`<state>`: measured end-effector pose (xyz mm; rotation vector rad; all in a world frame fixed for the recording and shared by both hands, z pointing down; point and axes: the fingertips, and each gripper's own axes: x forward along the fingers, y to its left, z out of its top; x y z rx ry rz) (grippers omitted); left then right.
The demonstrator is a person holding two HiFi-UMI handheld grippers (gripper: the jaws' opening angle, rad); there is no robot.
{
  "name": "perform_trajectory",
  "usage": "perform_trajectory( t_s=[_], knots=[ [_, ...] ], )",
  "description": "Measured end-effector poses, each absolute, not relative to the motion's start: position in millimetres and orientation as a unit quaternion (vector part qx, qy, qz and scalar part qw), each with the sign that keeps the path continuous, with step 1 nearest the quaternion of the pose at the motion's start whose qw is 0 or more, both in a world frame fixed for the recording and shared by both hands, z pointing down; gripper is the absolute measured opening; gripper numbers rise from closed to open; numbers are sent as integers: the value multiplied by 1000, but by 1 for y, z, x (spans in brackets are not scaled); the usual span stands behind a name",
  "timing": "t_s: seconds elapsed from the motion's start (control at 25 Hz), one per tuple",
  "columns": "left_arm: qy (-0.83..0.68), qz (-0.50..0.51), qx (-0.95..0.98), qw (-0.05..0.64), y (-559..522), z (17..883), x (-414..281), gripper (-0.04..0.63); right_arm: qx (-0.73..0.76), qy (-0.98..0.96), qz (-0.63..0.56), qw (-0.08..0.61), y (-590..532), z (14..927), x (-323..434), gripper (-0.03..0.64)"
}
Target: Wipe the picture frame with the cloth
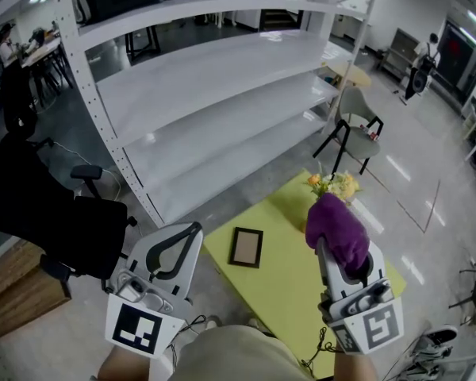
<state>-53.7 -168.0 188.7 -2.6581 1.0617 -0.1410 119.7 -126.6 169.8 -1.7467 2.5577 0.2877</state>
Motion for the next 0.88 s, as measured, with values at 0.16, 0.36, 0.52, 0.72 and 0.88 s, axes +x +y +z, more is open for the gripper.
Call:
perform_trajectory(
  t_s=[0.16,0.36,0.52,0.72,0.88],
  knots=[
    [365,-59,-922,119,-170,210,-53,8,-546,835,70,9,-131,190,112,110],
    [359,-61,-925,107,-169,227,-48,8,-559,828,32,-36,-137,230,119,110],
    [359,-67,-924,115,-167,232,-51,8,-556,830,12,-42,-136,242,114,110],
    [367,-59,-924,87,-168,236,-59,8,-554,831,23,-46,-138,239,108,110],
    [373,-58,-923,74,-169,241,-66,8,-549,835,18,-8,-141,231,103,110]
  ],
)
